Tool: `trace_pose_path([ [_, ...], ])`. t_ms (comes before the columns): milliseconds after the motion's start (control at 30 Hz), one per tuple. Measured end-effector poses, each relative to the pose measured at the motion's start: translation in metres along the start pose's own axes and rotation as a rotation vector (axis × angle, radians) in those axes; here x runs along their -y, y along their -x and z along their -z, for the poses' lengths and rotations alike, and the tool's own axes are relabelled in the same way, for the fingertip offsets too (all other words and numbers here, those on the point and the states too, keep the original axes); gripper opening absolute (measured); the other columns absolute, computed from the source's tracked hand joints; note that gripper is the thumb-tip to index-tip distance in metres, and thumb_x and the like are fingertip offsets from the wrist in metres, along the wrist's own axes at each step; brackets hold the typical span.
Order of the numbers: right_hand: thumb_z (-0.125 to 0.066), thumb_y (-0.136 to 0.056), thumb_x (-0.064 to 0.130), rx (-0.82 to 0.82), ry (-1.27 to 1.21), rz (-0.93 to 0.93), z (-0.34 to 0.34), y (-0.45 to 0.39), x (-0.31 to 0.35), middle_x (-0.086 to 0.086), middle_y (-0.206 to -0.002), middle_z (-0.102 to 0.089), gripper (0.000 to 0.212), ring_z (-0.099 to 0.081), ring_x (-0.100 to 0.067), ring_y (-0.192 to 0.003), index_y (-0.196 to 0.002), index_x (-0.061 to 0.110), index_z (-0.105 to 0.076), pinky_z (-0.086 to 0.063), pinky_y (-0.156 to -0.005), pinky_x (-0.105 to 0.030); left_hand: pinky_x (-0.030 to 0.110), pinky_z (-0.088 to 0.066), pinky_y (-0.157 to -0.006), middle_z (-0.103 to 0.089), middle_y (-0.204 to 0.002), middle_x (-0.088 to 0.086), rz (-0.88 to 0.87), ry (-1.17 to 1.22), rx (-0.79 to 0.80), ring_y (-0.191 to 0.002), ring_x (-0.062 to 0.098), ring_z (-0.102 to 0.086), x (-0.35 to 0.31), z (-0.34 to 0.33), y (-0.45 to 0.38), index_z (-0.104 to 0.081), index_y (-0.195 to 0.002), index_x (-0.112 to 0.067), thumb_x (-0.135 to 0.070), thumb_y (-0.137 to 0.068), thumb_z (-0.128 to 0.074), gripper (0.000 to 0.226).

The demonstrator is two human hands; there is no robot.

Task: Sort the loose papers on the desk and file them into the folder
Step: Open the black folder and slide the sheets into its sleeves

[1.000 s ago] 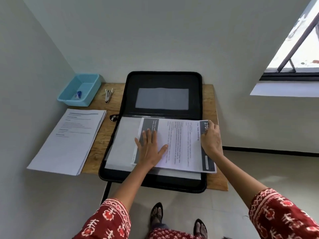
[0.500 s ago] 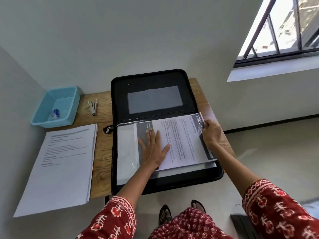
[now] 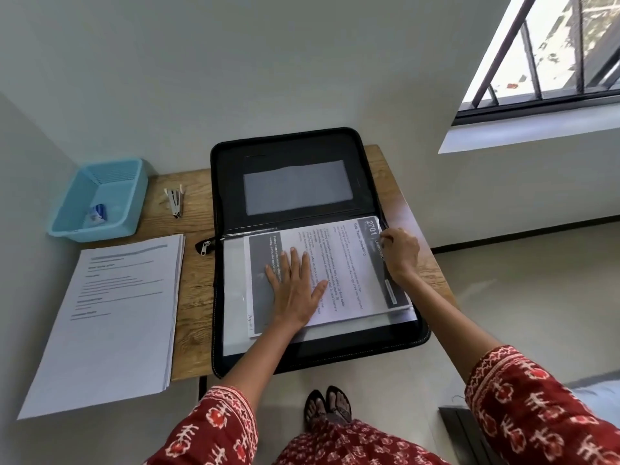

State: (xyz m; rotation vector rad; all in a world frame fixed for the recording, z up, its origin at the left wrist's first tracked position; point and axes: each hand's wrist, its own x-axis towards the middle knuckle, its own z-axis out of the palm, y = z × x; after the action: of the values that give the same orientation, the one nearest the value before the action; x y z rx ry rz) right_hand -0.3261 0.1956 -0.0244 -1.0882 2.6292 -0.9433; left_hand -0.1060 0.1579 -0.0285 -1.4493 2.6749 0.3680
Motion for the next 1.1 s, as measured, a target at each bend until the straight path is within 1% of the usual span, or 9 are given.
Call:
trace_pose_path([
  [100, -0.049, -0.086, -0.007, 0.019, -0.029, 0.086, 0.002, 0.004, 0.004, -0.018, -0.082, -0.069, 0.023, -0.061, -0.032, -0.077, -0.091, -0.001, -0.07, -0.036, -0.062, -0.028, 0.053, 0.021, -0.104, 0.017, -0.156, 0.011, -0.001, 0.03, 0.005, -0.143, 0.03, 0.017, 0.002, -0.002, 0.003, 0.007, -0.15, -0.015, -0.077, -0.052, 0.037, 0.119],
  [167, -0.047, -0.089, -0.006, 0.062, -0.047, 0.162, 0.002, 0.009, 0.008, -0.019, -0.082, -0.069, 0.023, -0.062, -0.032, -0.073, -0.098, -0.002, -0.068, -0.038, -0.06, -0.028, 0.053, 0.02, -0.105, 0.017, -0.155, 0.011, 0.001, 0.019, 0.004, -0.143, 0.03, 0.018, 0.002, -0.001, 0.003, 0.007, -0.15, -0.013, -0.075, -0.05, 0.041, 0.122],
  [333, -0.043, -0.097, 0.014, 0.107, -0.188, 0.105, -0.001, 0.005, 0.018, -0.015, -0.076, -0.069, 0.022, -0.06, -0.03, -0.072, -0.116, 0.01, -0.053, -0.049, -0.069, -0.041, 0.057, 0.015, -0.108, 0.017, -0.155, 0.013, 0.023, -0.017, 0.035, -0.142, 0.031, 0.019, 0.001, -0.001, 0.005, 0.006, -0.15, -0.012, -0.067, -0.073, 0.014, 0.094],
  [433, -0.043, -0.099, 0.028, 0.149, -0.096, 0.156, 0.003, 0.004, 0.023, -0.006, -0.067, -0.065, 0.023, -0.057, -0.023, -0.063, -0.112, 0.011, -0.053, -0.045, -0.064, -0.034, 0.057, 0.015, -0.108, 0.018, -0.155, 0.013, 0.025, -0.017, 0.029, -0.142, 0.03, 0.02, 0.004, -0.005, 0.006, 0.006, -0.15, -0.012, -0.066, -0.086, 0.0, 0.084],
  [567, -0.038, -0.099, 0.03, 0.037, 0.174, 0.161, 0.002, 0.002, 0.033, -0.013, -0.103, -0.064, 0.029, -0.054, -0.029, -0.099, -0.106, 0.009, -0.056, -0.044, -0.079, -0.039, 0.054, 0.014, -0.11, 0.01, -0.157, 0.009, 0.006, 0.048, -0.039, -0.144, 0.027, 0.015, 0.007, 0.001, 0.008, -0.001, -0.15, -0.014, -0.063, -0.075, 0.011, 0.091],
  [667, -0.039, -0.098, 0.03, 0.06, 0.223, 0.32, -0.01, 0.011, 0.05, -0.014, -0.128, -0.054, 0.034, -0.046, -0.03, -0.118, -0.116, 0.007, -0.057, -0.037, -0.095, -0.041, 0.05, 0.014, -0.111, 0.007, -0.157, 0.009, 0.115, 0.123, -0.094, -0.144, 0.027, 0.013, 0.017, 0.01, 0.005, -0.002, -0.15, -0.015, -0.055, -0.092, -0.007, 0.071],
  [767, -0.035, -0.1, 0.03, 0.225, 0.193, 0.479, -0.03, 0.03, 0.077, -0.014, -0.146, -0.039, 0.04, -0.033, -0.029, -0.135, -0.131, 0.008, -0.048, -0.025, -0.111, -0.044, 0.054, 0.007, -0.112, 0.005, -0.158, 0.011, 0.199, 0.128, -0.135, -0.145, 0.029, 0.009, 0.033, 0.019, -0.007, -0.005, -0.15, -0.012, -0.035, -0.101, -0.022, 0.057],
  [933, -0.019, -0.102, 0.029, 0.511, 0.352, 0.575, -0.074, 0.072, 0.099, -0.014, -0.159, 0.001, 0.054, 0.007, -0.029, -0.147, -0.151, 0.008, -0.008, 0.009, -0.117, -0.046, 0.055, 0.008, -0.112, 0.006, -0.157, 0.012, 0.196, 0.086, -0.101, -0.144, 0.03, 0.009, 0.04, 0.01, -0.008, -0.004, -0.15, -0.011, -0.035, -0.1, -0.017, 0.057],
  [1100, -0.018, -0.102, 0.038, 0.504, 0.371, 0.579, -0.064, 0.067, 0.074, -0.008, -0.159, 0.009, 0.06, 0.013, -0.023, -0.146, -0.151, 0.01, 0.004, 0.013, -0.116, -0.04, 0.047, 0.013, -0.112, -0.003, -0.158, 0.012, 0.104, 0.073, -0.143, -0.145, 0.027, 0.003, 0.046, -0.003, 0.014, -0.011, -0.15, -0.01, -0.048, -0.081, 0.006, 0.08],
])
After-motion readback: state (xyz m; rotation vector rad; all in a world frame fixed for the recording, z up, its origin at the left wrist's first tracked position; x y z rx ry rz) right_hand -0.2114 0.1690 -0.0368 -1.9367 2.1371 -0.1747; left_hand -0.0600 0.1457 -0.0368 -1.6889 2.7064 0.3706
